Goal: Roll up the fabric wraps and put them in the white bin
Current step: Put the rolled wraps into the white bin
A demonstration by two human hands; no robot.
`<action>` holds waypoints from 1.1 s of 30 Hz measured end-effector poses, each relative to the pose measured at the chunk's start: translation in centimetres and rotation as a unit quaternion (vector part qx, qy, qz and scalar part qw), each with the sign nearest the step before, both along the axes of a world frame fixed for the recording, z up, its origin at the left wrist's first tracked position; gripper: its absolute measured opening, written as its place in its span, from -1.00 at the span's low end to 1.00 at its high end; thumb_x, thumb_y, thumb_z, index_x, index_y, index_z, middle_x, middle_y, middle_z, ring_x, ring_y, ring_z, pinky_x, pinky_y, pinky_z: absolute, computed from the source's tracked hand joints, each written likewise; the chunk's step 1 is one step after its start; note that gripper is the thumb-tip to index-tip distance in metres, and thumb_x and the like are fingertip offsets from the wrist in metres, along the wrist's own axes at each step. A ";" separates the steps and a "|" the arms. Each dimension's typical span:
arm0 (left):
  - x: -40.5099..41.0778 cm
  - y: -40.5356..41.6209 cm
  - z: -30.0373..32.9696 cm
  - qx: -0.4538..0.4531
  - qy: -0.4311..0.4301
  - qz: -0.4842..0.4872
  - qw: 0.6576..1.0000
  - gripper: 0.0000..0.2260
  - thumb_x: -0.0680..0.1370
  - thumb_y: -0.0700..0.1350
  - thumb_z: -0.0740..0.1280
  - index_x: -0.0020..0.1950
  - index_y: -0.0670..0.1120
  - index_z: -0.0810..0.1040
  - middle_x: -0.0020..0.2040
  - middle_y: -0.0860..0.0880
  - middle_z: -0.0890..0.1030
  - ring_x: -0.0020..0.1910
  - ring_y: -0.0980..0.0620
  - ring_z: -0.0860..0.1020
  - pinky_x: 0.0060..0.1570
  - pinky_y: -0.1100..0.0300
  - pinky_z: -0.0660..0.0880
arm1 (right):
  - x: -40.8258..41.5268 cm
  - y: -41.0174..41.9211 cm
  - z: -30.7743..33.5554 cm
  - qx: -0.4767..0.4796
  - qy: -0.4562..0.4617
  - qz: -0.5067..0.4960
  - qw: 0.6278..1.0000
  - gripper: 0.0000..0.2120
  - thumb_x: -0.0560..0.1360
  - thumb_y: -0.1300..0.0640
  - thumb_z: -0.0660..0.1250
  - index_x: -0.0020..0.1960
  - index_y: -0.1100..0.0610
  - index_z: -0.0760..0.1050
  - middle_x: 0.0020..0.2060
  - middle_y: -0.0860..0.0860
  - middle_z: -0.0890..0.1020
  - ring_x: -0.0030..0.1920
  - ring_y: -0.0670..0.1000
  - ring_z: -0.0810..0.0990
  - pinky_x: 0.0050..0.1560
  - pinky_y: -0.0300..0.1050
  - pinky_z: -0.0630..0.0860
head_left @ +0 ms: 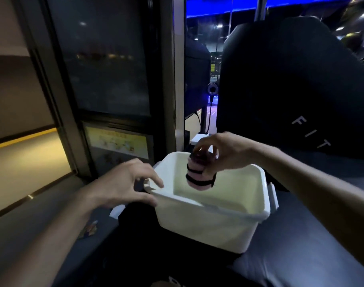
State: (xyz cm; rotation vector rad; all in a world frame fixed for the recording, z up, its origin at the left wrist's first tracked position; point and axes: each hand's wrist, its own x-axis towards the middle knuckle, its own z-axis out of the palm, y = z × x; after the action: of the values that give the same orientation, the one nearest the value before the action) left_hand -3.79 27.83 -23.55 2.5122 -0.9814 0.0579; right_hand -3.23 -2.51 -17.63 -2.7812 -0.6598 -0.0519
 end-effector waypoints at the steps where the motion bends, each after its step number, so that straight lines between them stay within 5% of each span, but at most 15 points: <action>1: 0.3 -0.2 0.5 -0.033 0.003 -0.006 0.999 -0.75 0.43 0.18 0.52 0.07 0.17 0.70 0.08 0.23 0.63 0.14 0.22 0.53 0.09 0.33 0.45 | 0.8 0.7 -0.4 -0.018 -0.002 -0.001 1.000 -0.52 0.29 -0.03 0.59 0.18 -0.13 0.58 -0.07 -0.22 0.64 -0.12 -0.22 0.58 -0.13 -0.27 0.49; 4: 2.3 -1.8 0.5 -0.156 -0.051 0.026 0.986 -0.88 0.58 0.01 0.44 0.09 0.07 0.71 0.09 0.16 0.64 0.07 0.15 0.61 0.07 0.24 0.53 | 3.1 2.6 -1.7 -0.079 -0.002 0.004 0.997 -0.43 0.26 -0.09 0.60 0.24 -0.12 0.54 0.04 -0.10 0.65 0.03 -0.02 0.60 0.06 -0.05 0.59; 10: 6.8 -6.1 -2.0 -0.097 -0.047 0.128 0.986 -0.60 0.66 -0.10 0.33 0.51 -0.01 0.46 0.49 0.03 0.45 0.46 0.03 0.41 0.42 0.16 0.33 | 5.1 5.3 -4.6 -0.246 -0.013 0.069 0.967 -0.34 0.36 -0.03 0.57 0.40 -0.05 0.42 0.17 0.01 0.62 0.18 0.09 0.56 -0.03 -0.15 0.43; 14: 7.3 -6.7 -2.9 -0.100 -0.003 0.147 0.984 -0.58 0.69 -0.10 0.26 0.57 -0.01 0.39 0.51 0.03 0.46 0.49 0.03 0.41 0.41 0.18 0.33 | 6.6 5.2 -6.4 -0.245 -0.005 0.085 0.966 -0.39 0.40 0.00 0.56 0.39 0.03 0.44 0.21 0.04 0.56 0.22 0.09 0.52 0.13 -0.05 0.49; 18: 7.9 -6.3 -3.4 -0.095 -0.004 0.153 0.984 -0.58 0.68 -0.21 0.20 0.55 0.01 0.42 0.49 0.01 0.50 0.47 0.04 0.44 0.39 0.18 0.36 | 6.5 4.8 -6.5 -0.238 0.008 0.093 0.967 -0.50 0.46 -0.01 0.50 0.36 0.06 0.50 0.16 0.02 0.57 0.15 0.02 0.50 0.03 -0.16 0.38; 24: 8.7 -6.2 -3.3 -0.080 -0.009 0.146 0.986 -0.53 0.64 -0.26 0.19 0.50 0.09 0.46 0.42 0.02 0.56 0.30 0.02 0.57 0.23 0.13 0.52 | 6.0 -2.5 -0.7 -0.041 -0.078 -0.019 0.996 -0.86 0.55 0.15 0.42 0.08 0.05 0.68 -0.13 -0.08 0.70 -0.17 -0.07 0.68 -0.03 -0.19 0.53; 26: 9.3 -5.9 -3.1 -0.071 -0.011 0.131 0.989 -0.54 0.62 -0.24 0.21 0.47 0.13 0.49 0.39 0.05 0.58 0.30 0.03 0.56 0.25 0.06 0.52 | 6.3 -6.3 -0.2 -0.068 -0.099 -0.087 0.989 -0.80 0.53 0.21 0.40 0.13 0.05 0.68 -0.11 -0.03 0.71 -0.06 0.02 0.69 0.01 -0.18 0.53; 30: 9.7 -5.5 -3.1 -0.072 -0.008 0.131 0.989 -0.56 0.63 -0.24 0.24 0.45 0.10 0.52 0.38 0.07 0.59 0.38 0.03 0.51 0.34 0.04 0.45 | 6.4 -11.9 -2.7 -0.153 0.015 -0.155 0.976 -0.68 0.50 0.20 0.46 0.24 0.02 0.64 0.02 -0.05 0.71 -0.01 -0.06 0.64 -0.09 -0.36 0.42; 33: 9.7 -5.6 -3.3 -0.073 -0.010 0.133 0.988 -0.56 0.62 -0.25 0.24 0.46 0.07 0.52 0.39 0.06 0.58 0.41 0.03 0.49 0.37 0.06 0.43 | 6.6 -13.4 -4.5 -0.175 0.072 -0.172 0.967 -0.66 0.44 0.06 0.54 0.20 -0.06 0.64 0.04 -0.07 0.69 0.01 -0.03 0.63 0.06 -0.17 0.54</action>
State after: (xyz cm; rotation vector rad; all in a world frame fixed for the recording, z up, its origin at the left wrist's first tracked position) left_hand 5.92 22.19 -26.89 2.4935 -0.6185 0.2288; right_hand 3.34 -15.91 -22.09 -3.1688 -0.1521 0.2138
